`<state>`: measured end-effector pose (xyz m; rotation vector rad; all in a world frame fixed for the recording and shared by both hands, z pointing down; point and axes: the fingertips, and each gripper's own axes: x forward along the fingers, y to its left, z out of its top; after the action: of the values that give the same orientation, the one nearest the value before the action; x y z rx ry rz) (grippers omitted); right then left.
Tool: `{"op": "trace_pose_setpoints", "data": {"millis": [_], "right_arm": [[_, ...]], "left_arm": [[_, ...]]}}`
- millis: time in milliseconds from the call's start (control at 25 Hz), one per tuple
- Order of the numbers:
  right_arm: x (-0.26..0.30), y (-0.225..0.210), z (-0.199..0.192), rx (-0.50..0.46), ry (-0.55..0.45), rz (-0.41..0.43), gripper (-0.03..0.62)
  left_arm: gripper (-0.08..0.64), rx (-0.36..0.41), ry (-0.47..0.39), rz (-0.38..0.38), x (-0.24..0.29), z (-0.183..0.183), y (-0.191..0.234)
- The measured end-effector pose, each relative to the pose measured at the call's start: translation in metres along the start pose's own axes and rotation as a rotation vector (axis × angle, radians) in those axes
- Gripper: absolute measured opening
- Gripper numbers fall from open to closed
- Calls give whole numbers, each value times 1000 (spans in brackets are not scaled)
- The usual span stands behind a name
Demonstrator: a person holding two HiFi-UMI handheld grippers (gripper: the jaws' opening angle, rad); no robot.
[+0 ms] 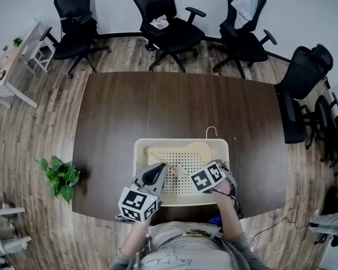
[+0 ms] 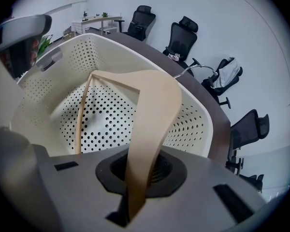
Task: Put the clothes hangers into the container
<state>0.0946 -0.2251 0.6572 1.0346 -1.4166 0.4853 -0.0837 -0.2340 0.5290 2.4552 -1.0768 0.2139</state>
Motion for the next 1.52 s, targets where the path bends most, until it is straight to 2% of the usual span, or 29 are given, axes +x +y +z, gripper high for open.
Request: {"op": "trace_pose_setpoints", "data": {"millis": [360,640,920,1040,1160,1520], "right_arm": [[4,0,-5,-12,45,-17,28],[4,-3,-9,-43,92,-74,31],[6,-1,-11,-42,97,-67,34],[3,-1,-10,-47,102,-63,48],[1,-3,-9,-71,109,-71,102],[-1,0,-7,-79,96,-37,129]], "left_arm": [[11,-8,5,-2,0,-3,3],[11,-10,12,-6,0,-4,4],[11,-13,12,-8,1,-7,6],[11,-11,15,-8,2,-7,7],[11,-13,15,-7,2,-8,8],[11,-10,16,-11,2,-7,5]]}}
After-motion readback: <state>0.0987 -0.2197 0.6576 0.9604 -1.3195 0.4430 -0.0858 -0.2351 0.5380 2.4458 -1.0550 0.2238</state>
